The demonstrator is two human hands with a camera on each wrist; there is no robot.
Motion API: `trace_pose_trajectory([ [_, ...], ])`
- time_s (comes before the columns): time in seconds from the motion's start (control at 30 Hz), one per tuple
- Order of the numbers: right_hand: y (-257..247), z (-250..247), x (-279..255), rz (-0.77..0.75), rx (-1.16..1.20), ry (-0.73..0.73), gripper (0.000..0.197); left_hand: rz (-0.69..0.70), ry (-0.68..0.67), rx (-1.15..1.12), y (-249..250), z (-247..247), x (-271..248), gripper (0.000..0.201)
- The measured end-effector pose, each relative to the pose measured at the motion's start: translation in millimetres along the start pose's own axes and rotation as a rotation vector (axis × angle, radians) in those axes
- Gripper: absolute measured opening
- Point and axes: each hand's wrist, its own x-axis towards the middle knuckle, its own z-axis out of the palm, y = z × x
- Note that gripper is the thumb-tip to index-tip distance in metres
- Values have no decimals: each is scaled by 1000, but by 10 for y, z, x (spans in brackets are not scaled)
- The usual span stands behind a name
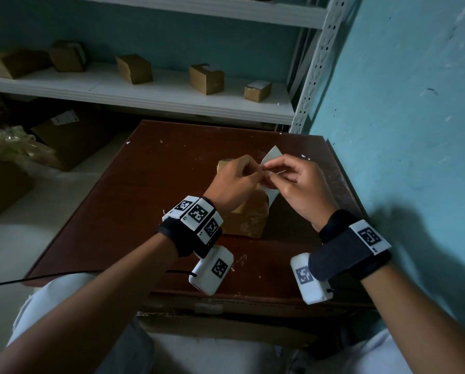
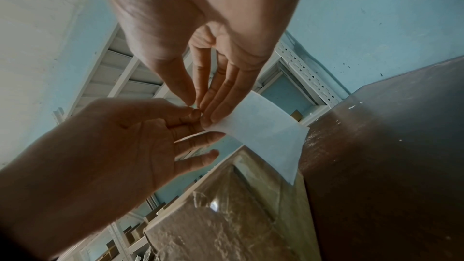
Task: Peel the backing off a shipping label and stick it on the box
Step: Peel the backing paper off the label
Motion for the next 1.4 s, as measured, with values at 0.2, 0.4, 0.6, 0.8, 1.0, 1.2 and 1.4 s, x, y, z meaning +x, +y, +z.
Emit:
trace_pose_trajectory([
  [0.2, -16, 5, -13, -2, -13, -2, 15, -5, 3, 19, 0, -2, -3, 10],
  [0.4, -10, 0, -15, -10, -19, -11, 16, 4, -3, 36, 17, -7, -15, 8],
  [0.6, 4, 0, -11, 2, -15, 3, 17, 25, 11, 22, 21, -6, -21, 6],
  [0.8, -11, -9, -18, -8, -37, 3, 17, 31, 12, 16, 22, 0, -26, 7],
  [1.0, -27, -4, -28, -1, -38, -1, 19, 22, -2, 36, 27, -4, -29, 2],
  [1.2, -37, -9, -27, -6, -37, 3, 19, 23, -3, 36, 42, -4, -37, 2],
  [1.4, -38, -2, -24, 0, -44, 15, 18, 26, -19, 21, 44, -8, -40, 5],
])
